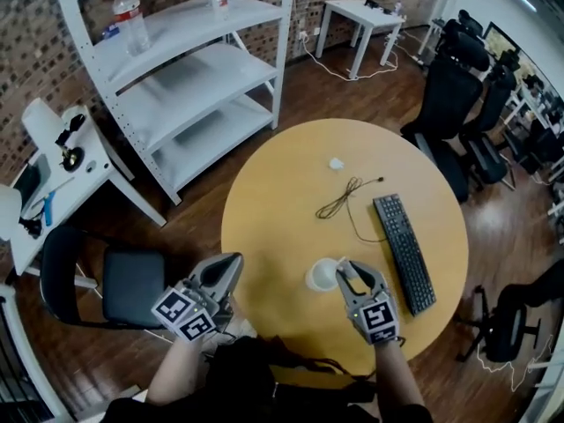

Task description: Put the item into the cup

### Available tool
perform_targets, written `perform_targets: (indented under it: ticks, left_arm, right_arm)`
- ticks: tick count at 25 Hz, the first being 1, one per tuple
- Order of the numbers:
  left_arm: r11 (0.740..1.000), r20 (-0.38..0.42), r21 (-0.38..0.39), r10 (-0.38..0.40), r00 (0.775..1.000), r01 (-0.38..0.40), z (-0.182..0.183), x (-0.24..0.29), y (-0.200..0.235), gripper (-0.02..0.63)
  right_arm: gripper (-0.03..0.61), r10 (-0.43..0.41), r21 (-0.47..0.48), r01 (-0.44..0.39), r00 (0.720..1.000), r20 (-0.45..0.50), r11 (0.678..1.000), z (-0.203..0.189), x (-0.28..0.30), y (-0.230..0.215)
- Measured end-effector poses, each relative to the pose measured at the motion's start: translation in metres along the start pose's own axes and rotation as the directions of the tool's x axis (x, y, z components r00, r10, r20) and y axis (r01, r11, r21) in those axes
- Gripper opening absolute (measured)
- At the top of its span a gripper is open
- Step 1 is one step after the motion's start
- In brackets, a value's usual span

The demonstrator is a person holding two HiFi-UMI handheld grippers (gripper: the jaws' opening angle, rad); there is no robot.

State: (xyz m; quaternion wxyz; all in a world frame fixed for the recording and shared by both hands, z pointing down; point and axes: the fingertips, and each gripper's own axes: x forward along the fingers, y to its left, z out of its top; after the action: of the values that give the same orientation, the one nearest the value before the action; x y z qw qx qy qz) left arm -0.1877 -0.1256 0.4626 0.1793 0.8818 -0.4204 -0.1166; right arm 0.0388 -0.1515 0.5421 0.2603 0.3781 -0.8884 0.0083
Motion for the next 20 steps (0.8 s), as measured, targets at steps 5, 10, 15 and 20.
perform_targets:
  ticks: [5, 10, 15, 20]
  left_arm:
    - [0.997, -0.015, -0.031, 0.065, 0.998, -0.066, -0.007, -0.031, 0.017, 0.0]
    - [0.995, -0.026, -0.031, 0.092, 0.995, -0.093, -0.013, -0.04, 0.023, 0.0]
    - [0.998, -0.031, -0.019, 0.064, 0.997, -0.064, -0.007, -0.035, 0.019, 0.0]
    - [1.0, -0.059, 0.012, -0.02, 0.998, 0.021, -0.014, -0.006, -0.003, 0.0]
  right_arm:
    - [0.15, 0.086, 0.048, -0.084, 0.995, -0.044, 0.995, -0.007, 0.015, 0.023]
    - [0.199, 0.089, 0.099, -0.084, 0.995, -0.05, 0.992, -0.016, 0.021, 0.028]
    - [0.199, 0.036, 0.109, -0.034, 0.999, -0.014, 0.993, -0.012, 0.007, 0.02]
    - [0.199, -0.106, 0.273, 0.073, 0.988, 0.109, 0.959, -0.013, -0.035, -0.018]
